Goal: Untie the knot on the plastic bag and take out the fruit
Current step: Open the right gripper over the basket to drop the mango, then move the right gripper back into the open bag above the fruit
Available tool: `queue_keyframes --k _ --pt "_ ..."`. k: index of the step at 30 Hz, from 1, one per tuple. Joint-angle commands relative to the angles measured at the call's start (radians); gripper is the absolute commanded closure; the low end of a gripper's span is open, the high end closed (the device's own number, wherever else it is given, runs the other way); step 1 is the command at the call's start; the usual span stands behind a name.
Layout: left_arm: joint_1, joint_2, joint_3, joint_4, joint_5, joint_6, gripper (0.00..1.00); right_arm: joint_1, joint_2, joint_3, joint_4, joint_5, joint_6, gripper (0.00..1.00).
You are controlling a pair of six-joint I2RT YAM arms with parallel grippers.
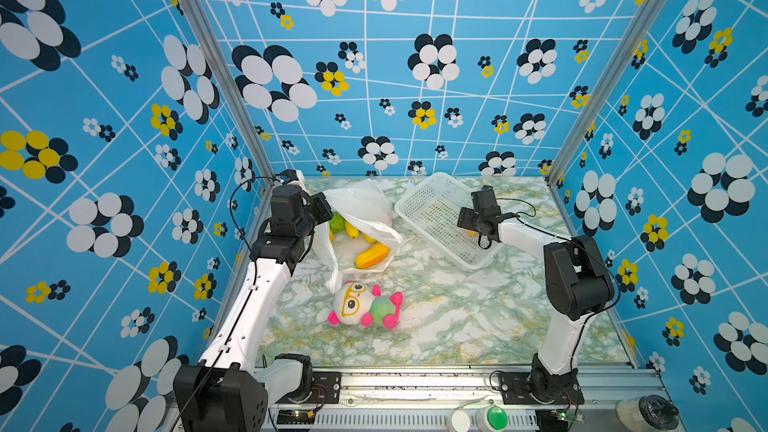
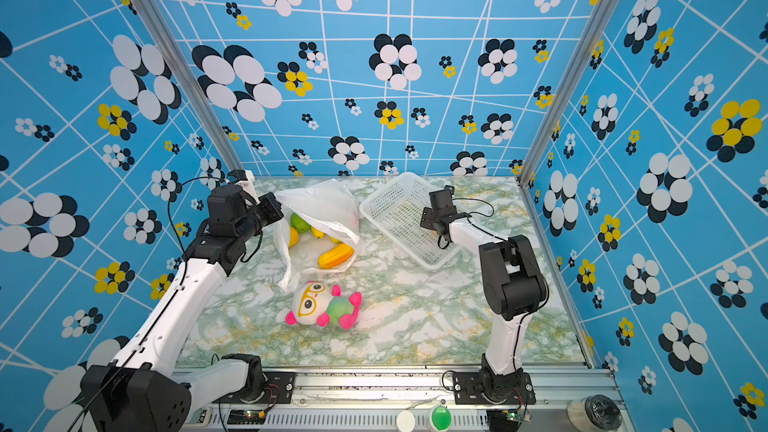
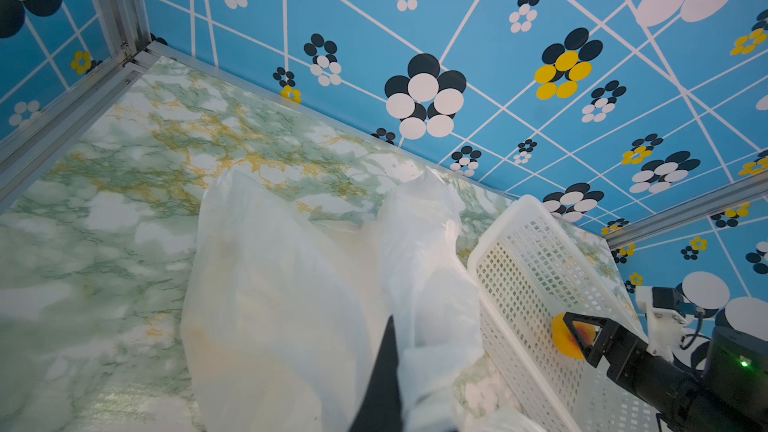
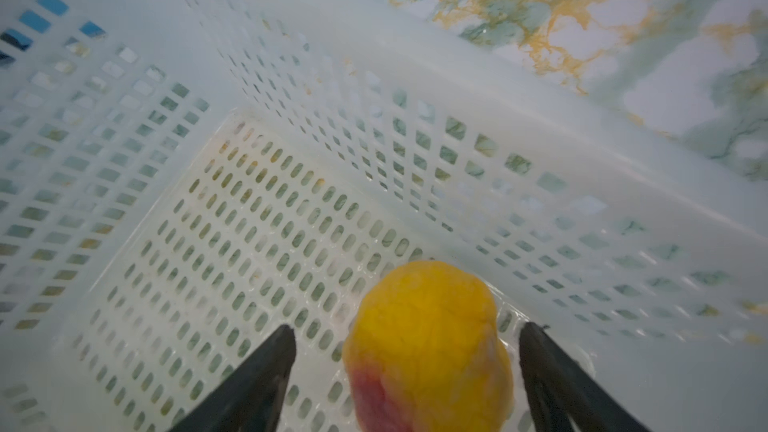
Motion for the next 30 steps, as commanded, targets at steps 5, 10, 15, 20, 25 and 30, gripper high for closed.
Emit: queue_keyframes --k 5,10,15,20,25,30 --pt "0.009 0.006 0.035 -0.019 0.049 0.003 1.0 0.018 -0.175 0.095 -0.283 -0.014 0.058 0.09" --pt "0.008 0.05 0.06 -0.036 0.068 -0.001 1.0 0.202 -0.379 0.023 -0.231 -0.041 -0.097 0.09" --pt "0.008 0.064 0.05 -0.017 0.128 -0.019 1.0 0.401 -0.521 -0.147 0.069 -0.183 -0.247 0.3" --pt "0.007 0.055 0.029 -0.012 0.121 -0.025 1.0 0.617 -0.541 -0.286 0.255 -0.277 -0.439 0.37" --pt "0.007 0.056 0.03 -0.014 0.133 -0.027 1.0 0.725 -0.394 -0.226 0.226 -0.241 -0.513 0.43" --pt "0.007 0.039 0.023 -0.012 0.132 -0.031 1.0 0.725 -0.202 -0.075 0.09 -0.128 -0.471 0.5"
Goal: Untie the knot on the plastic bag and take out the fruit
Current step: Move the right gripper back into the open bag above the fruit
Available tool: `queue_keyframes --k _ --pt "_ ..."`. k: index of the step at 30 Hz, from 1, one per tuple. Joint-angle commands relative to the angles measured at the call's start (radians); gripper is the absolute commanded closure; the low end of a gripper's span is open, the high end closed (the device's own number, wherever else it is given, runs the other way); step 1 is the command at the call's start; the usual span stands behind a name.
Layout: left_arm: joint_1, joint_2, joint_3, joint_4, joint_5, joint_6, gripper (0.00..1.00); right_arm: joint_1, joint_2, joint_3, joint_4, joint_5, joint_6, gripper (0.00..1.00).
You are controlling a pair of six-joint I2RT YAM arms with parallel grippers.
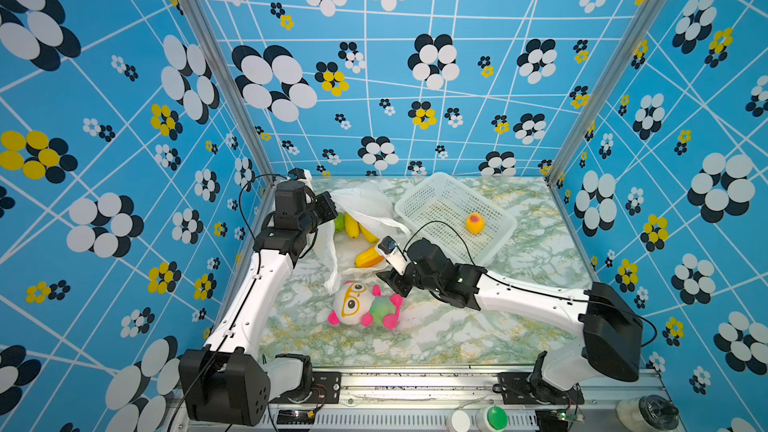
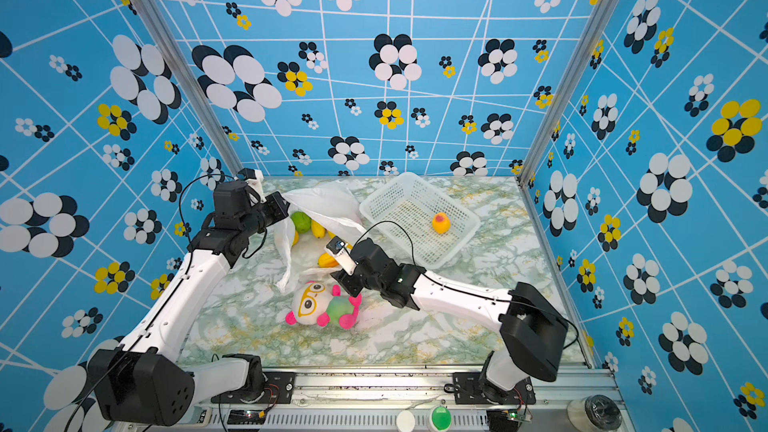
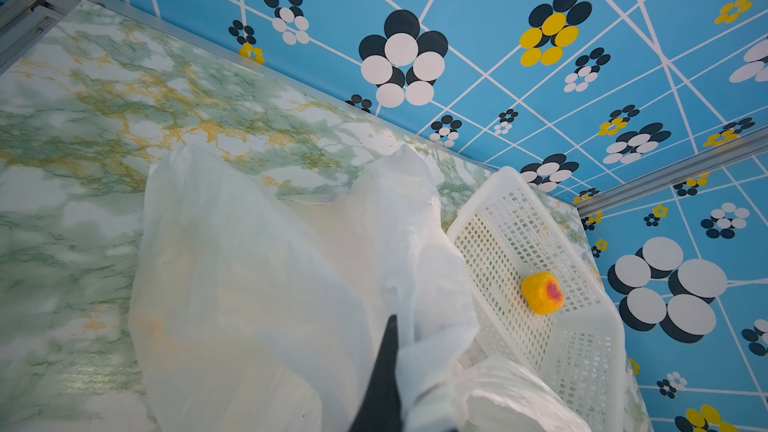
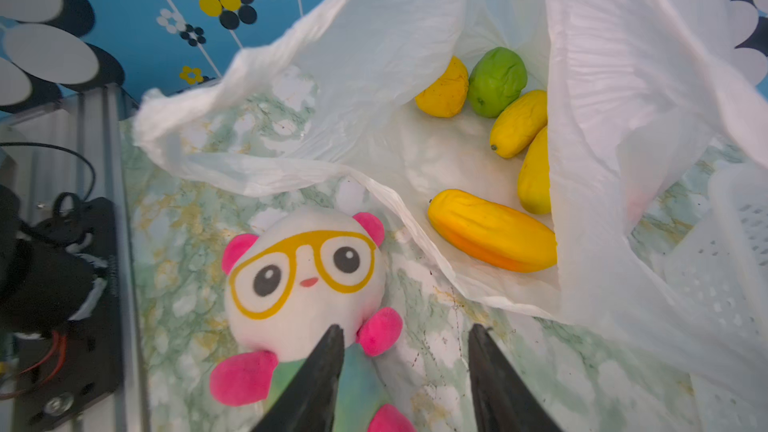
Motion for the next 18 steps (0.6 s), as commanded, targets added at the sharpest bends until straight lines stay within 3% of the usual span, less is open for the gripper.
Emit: queue_keyframes --k 1,7,18 --pt "0.007 -0.024 -0.007 0.005 0.017 -0.007 1.0 -0.006 0.103 0.123 -0.103 0.072 -0.001 0.49" --pt "0.005 -0.036 -0.021 0.009 0.007 -0.01 1.0 -0.008 0.263 0.263 -0.176 0.138 0.091 0.48" --pt "0.005 -0.005 0.056 -0.05 -0.009 0.018 1.0 -0.048 0.427 0.437 -0.248 0.212 0.295 0.47"
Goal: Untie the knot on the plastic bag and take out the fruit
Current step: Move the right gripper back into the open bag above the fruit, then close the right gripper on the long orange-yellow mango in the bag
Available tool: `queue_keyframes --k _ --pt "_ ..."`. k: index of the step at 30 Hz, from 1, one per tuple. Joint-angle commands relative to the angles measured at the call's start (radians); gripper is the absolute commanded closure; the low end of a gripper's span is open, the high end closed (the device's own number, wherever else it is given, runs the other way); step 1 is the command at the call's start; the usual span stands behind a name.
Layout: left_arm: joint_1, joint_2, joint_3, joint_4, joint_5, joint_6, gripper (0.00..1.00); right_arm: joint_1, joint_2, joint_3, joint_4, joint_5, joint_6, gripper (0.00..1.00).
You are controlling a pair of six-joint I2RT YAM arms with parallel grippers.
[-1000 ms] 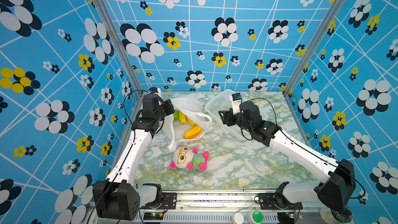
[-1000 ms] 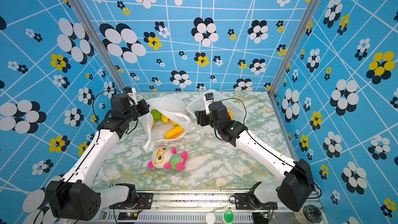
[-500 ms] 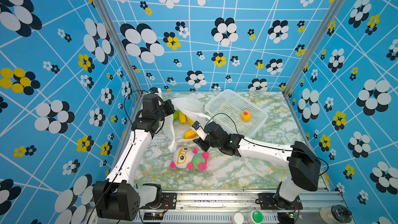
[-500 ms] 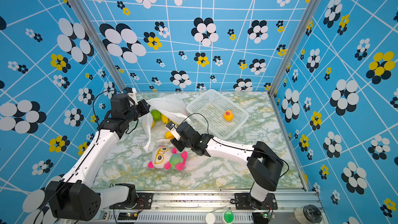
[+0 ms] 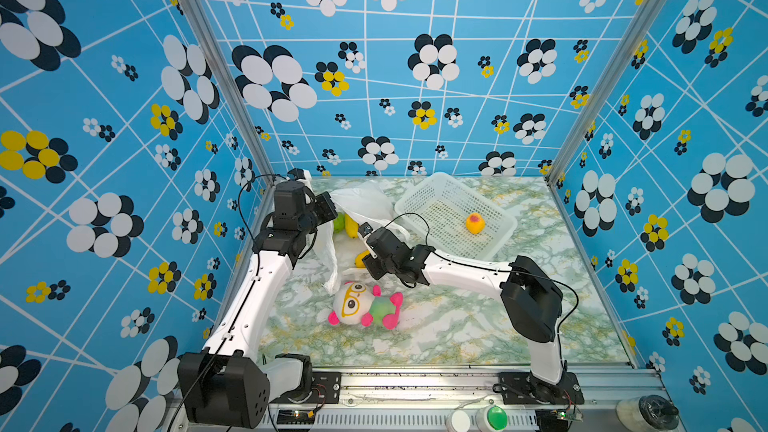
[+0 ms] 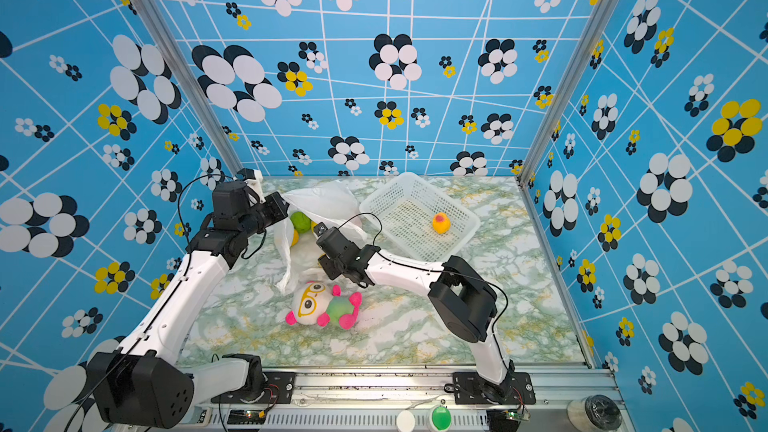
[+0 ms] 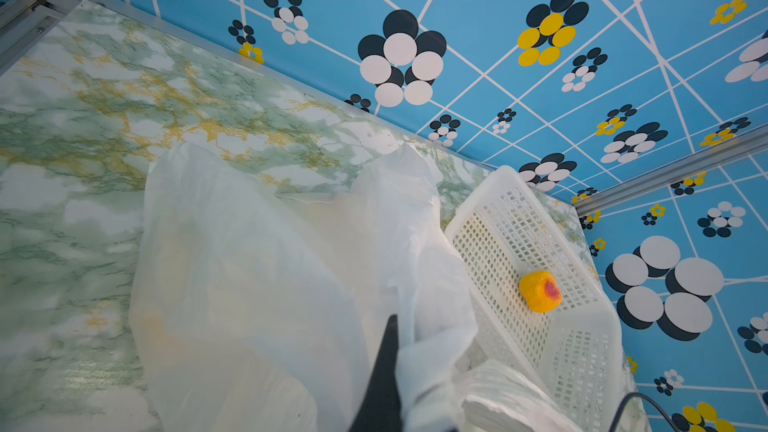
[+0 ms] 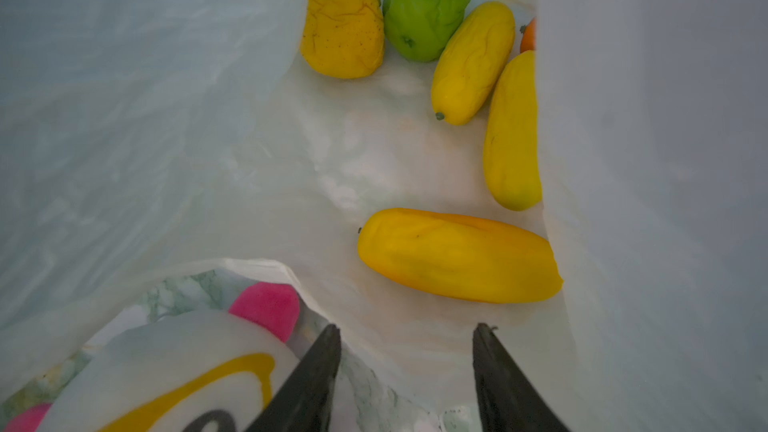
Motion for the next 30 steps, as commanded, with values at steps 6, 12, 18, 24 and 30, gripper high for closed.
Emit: queue_keyframes --k 6,12,18,24,30 --pt "0.005 -0.033 0.051 0.002 0.03 0.021 1.0 -0.047 0.069 0.076 -0.057 0.12 0.243 0.43" --pt "0.001 -0.103 0.005 0.041 0.029 0.017 1.0 -0.049 0.098 0.054 -0.046 0.099 0.366 0.34" --pt "0.002 -0.114 -0.013 0.031 0.027 0.007 1.0 -0.043 0.11 0.05 -0.026 0.049 0.363 0.3" --pt "0.001 -0.106 -0.019 0.036 0.029 0.006 1.0 0.005 0.022 -0.017 0.03 0.136 0.29 0.31" --pt "-0.001 -0.075 -0.015 0.046 0.053 -0.003 1.0 0.023 -0.022 -0.083 0.083 0.147 0.323 0.33"
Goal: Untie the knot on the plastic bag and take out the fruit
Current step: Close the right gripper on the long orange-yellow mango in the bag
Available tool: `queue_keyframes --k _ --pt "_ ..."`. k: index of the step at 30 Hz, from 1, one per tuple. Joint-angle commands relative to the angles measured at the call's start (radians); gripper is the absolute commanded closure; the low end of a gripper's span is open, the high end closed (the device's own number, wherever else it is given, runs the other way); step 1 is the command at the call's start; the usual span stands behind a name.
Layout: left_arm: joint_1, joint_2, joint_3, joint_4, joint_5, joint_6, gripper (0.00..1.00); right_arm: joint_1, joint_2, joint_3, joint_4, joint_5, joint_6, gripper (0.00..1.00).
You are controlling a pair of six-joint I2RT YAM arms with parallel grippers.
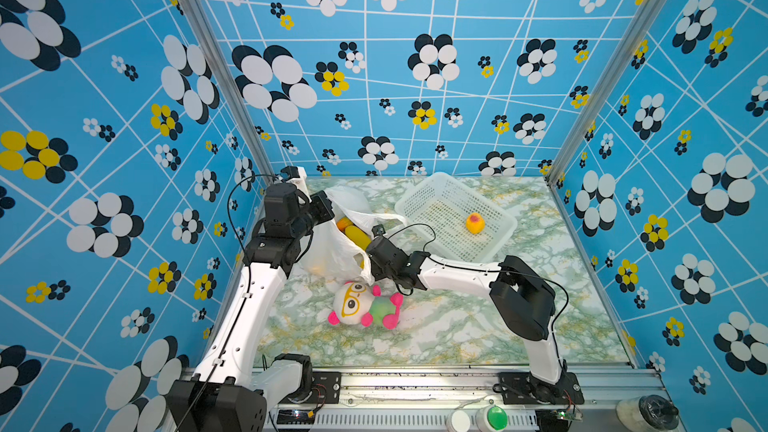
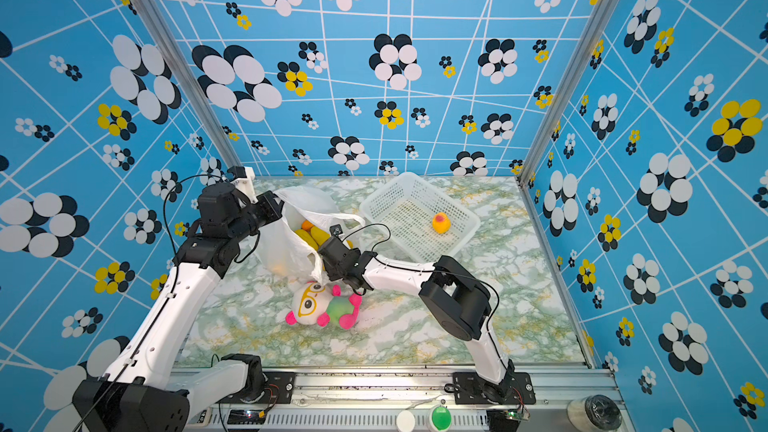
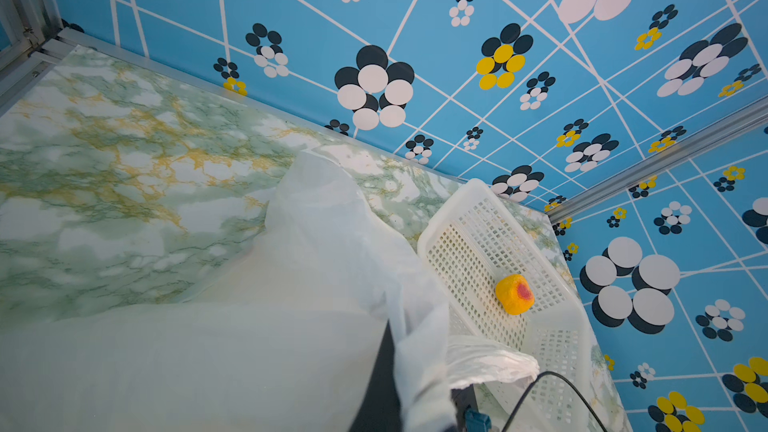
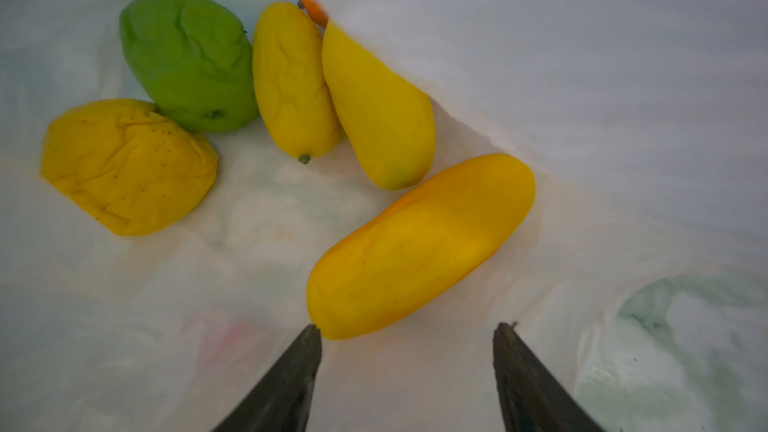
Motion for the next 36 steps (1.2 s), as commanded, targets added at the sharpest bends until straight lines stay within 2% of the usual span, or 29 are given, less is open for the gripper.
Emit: queue_keyframes --k 1,12,20,26,33,36 --pt "-0.001 0.018 -0.008 0.033 0.028 -0.002 1.0 -0.003 -0.019 0.0 0.034 0.026 0.028 0.33" --pt "-0.004 0.022 -0.007 0.033 0.028 -0.002 1.0 -0.049 0.117 0.107 -0.095 0.013 0.099 0.28" --pt "-0.009 0.01 -0.014 0.042 0.025 -0.002 1.0 -0.072 0.192 0.177 -0.148 -0.021 0.093 0.15" --pt "-0.015 0.012 -0.013 0.042 0.023 0.0 1.0 -0.075 0.271 0.292 -0.226 -0.074 0.063 0.14" --pt "-0.019 0.008 -0.013 0.038 0.016 0.002 1.0 -0.084 0.318 0.343 -0.267 -0.092 0.06 0.1" --pt "-0.021 0.006 -0.014 0.036 0.014 0.003 1.0 -0.091 0.325 0.354 -0.279 -0.099 0.063 0.13"
